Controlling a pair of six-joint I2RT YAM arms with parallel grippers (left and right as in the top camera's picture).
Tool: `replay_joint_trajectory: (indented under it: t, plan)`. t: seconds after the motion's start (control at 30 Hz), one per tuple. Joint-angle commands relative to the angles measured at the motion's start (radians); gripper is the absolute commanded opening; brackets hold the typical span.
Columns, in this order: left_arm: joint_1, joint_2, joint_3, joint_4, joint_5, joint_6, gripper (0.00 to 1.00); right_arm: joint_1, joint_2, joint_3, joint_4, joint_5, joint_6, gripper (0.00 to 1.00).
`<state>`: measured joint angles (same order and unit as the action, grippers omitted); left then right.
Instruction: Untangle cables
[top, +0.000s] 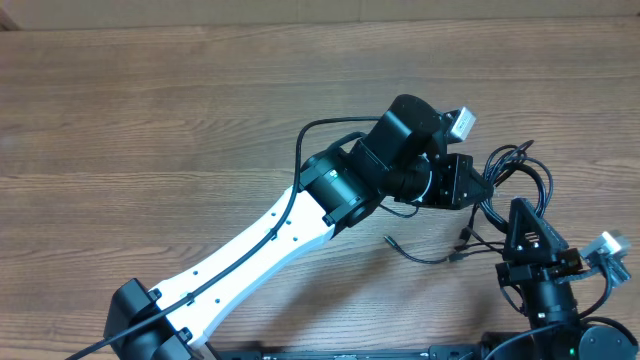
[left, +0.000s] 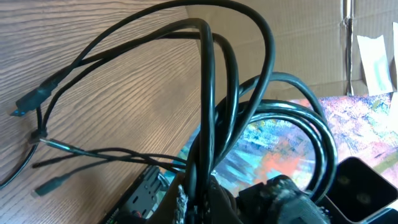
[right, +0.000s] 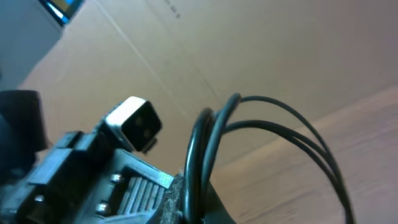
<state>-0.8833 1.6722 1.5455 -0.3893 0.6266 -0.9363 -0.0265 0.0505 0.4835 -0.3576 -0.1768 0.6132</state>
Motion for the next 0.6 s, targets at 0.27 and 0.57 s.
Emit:
replay_joint_trajectory:
  t: [0.27, 0.57]
  plan:
    - [0.100, 0.002, 0.011, 0.133, 0.372, 0.012, 0.04, -0.002, -0.002, 0.000, -0.129, 0.161, -0.077, 0.04]
    - [0.184, 0.002, 0.011, 0.164, 0.644, 0.017, 0.04, -0.002, -0.002, 0.000, -0.139, 0.169, -0.092, 0.04]
